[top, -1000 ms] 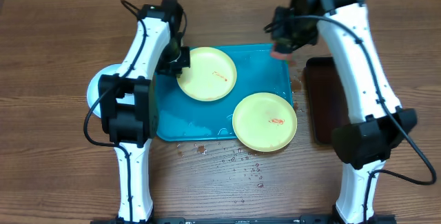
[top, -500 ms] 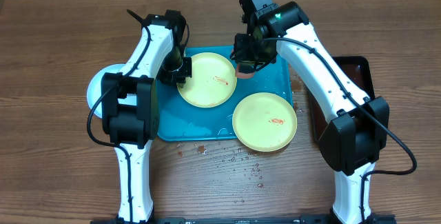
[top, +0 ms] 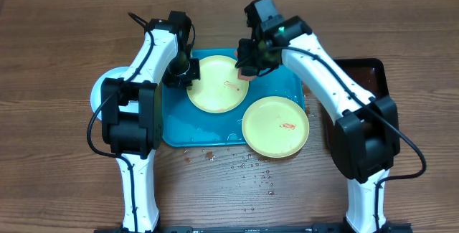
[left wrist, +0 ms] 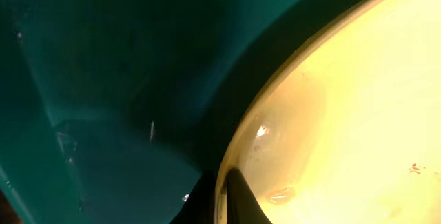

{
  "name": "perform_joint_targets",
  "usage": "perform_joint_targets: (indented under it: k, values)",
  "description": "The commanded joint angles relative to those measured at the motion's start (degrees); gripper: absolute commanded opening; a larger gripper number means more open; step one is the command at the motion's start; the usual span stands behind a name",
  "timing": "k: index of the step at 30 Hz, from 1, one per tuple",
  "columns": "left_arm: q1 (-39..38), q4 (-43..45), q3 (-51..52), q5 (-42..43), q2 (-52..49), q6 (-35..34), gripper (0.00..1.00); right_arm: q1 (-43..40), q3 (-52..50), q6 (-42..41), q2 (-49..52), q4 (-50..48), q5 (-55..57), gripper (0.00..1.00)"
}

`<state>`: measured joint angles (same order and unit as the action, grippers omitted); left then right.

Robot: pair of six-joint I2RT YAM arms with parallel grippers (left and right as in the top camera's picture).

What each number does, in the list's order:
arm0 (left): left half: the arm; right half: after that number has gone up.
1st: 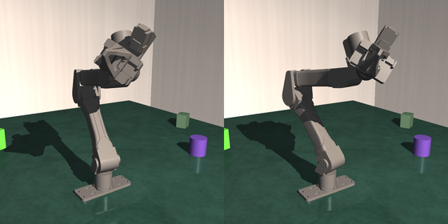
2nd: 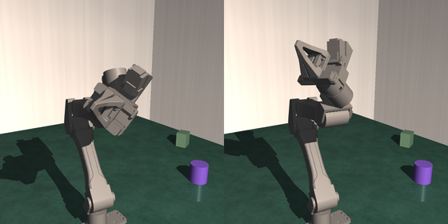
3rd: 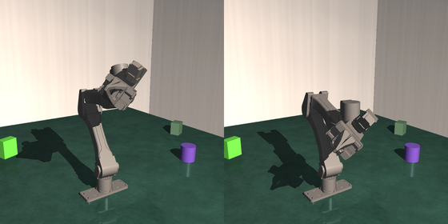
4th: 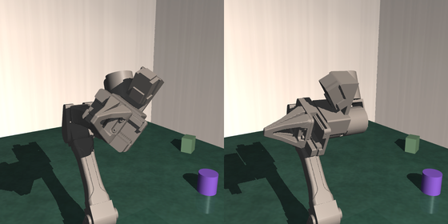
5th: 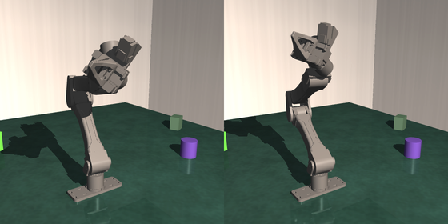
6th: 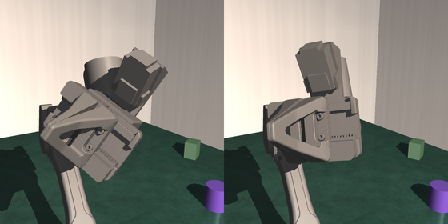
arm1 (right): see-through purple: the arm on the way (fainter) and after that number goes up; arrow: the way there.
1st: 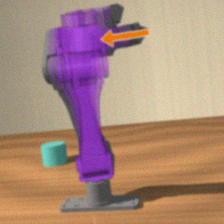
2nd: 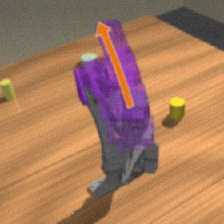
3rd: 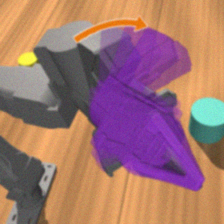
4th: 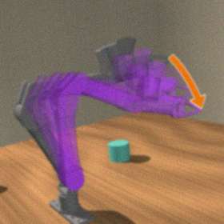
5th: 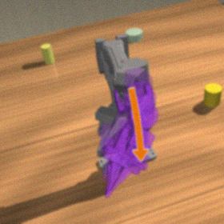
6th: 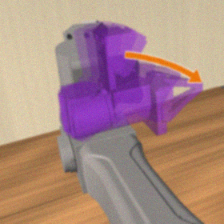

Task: Clean dirty plates on tray and stack at the side
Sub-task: 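Scrub the yellow plate with the sponge in the right gripper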

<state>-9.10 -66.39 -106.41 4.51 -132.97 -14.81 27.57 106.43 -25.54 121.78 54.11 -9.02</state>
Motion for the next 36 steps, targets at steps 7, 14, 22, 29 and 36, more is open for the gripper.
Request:
perform_joint_targets:
  k: [7, 14, 22, 29, 36]
  values:
    - [-0.61, 3.23, 2.54, 0.04, -4.00, -0.81, 0.04, 2.23, -3.56, -3.23, 6.67, -5.46, -1.44, 0.04]
    - [-0.61, 3.45, 2.54, 0.02, -4.00, -0.57, 0.04, 2.27, -3.56, -4.92, 12.83, -7.37, -3.10, 0.04]
    - [-0.61, 3.72, 2.54, 0.04, -4.00, -0.37, 0.04, 3.10, -3.56, -4.50, 14.82, -12.98, -11.13, 0.04]
    - [-0.61, 3.96, 2.54, 0.02, -4.00, -0.37, 0.04, 5.77, -3.54, -4.48, 16.41, -15.96, -11.19, 0.04]
    - [-0.63, 4.07, 2.54, 0.04, -4.00, -0.39, 0.04, 4.33, -1.73, -4.00, 16.46, -15.72, 3.19, 0.04]
